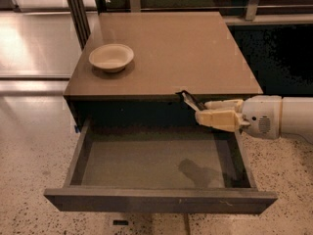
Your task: Place rxbar chocolate into top drawer
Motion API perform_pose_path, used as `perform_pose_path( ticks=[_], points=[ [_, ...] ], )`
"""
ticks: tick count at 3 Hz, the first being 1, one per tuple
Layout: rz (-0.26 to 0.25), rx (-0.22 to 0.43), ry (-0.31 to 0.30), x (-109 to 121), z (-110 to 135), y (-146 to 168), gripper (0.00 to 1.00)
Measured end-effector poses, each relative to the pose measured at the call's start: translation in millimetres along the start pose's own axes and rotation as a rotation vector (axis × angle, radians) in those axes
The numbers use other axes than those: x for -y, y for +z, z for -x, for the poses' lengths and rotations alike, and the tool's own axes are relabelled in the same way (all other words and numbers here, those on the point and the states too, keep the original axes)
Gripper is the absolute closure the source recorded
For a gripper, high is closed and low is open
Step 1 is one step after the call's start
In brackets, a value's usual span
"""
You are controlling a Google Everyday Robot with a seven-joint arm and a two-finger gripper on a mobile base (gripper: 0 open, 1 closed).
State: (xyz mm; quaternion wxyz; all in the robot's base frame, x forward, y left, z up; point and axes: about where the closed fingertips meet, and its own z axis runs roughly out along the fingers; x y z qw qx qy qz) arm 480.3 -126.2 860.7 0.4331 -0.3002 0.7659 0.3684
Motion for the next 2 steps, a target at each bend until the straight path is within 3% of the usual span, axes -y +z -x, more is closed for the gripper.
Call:
perform_pose_path(
  ticks=[1, 2],
  points=[
    [-0.089, 0.024, 0.14, 34.0, -46.6, -7.2, 1.0],
    [-0.135, 0.051, 0.254, 65.5, -78.3, -8.4, 1.0]
  ],
)
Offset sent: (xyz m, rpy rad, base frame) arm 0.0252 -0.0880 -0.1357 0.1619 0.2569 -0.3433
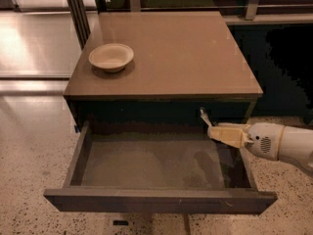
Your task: Place rxbar chocolate into top drawer
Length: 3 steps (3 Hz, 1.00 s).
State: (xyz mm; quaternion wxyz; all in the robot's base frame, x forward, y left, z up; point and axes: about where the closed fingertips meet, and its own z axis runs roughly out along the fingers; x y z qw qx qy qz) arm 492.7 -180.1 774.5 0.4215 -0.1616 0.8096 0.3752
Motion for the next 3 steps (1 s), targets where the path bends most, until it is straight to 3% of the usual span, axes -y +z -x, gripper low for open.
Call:
perform_pose_path(
  ticks=[1, 2, 3],
  points=[
    [-0.029, -0.013, 0.07, 31.5, -9.9, 9.9, 1.0],
    [-0.036, -0.088, 0.105, 62.1, -11.3, 28.9, 1.0],
    [0.003, -0.227, 0.117, 83.3, -13.6, 71.5, 1.0]
  ],
)
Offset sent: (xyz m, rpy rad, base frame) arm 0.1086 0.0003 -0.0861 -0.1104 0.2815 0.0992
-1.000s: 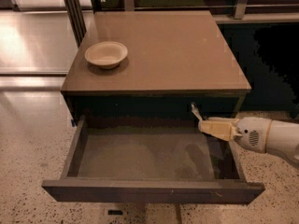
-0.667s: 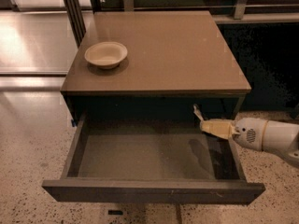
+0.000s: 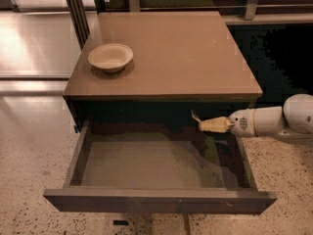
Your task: Place rxbar chocolate into top drawer
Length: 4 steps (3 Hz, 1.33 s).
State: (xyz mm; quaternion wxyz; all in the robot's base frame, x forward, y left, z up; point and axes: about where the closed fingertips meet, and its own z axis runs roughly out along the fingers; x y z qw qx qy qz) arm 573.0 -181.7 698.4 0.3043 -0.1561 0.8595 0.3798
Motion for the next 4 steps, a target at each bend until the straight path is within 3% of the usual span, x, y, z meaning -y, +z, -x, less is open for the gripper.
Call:
perform_pose_path(
  ticks=[1, 2, 4],
  points=[
    [0.021, -0.071, 0.001, 7.8, 5.4, 22.2, 1.0],
    [0.043, -0.097, 0.012, 7.1, 5.1, 29.5, 0.88],
    [0.04, -0.091, 0.009, 6.5, 4.8, 28.8, 0.41]
  ],
)
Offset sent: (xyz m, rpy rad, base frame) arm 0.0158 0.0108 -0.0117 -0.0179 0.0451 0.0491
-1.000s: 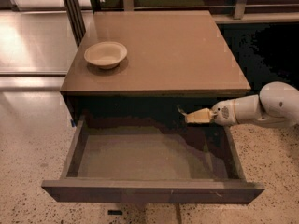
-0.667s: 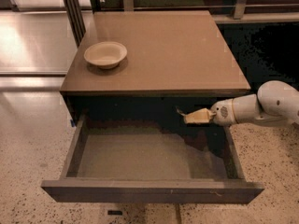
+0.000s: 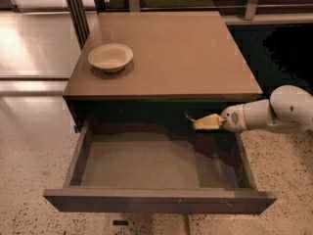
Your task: Place rxbar chocolate into top drawer
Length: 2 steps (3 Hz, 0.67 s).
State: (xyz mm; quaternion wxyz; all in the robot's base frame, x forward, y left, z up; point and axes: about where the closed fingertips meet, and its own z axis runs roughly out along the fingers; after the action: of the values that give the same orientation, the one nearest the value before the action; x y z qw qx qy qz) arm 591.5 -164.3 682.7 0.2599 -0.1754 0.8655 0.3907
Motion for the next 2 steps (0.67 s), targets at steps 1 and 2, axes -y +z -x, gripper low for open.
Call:
perform_pose_path(
  ticks=[1, 2],
  points=[
    [-0.006, -0.013, 0.001, 0.8, -3.5, 2.8, 0.18],
    [-0.008, -0.028, 0.029, 5.2, -9.4, 4.4, 0.0]
  ],
)
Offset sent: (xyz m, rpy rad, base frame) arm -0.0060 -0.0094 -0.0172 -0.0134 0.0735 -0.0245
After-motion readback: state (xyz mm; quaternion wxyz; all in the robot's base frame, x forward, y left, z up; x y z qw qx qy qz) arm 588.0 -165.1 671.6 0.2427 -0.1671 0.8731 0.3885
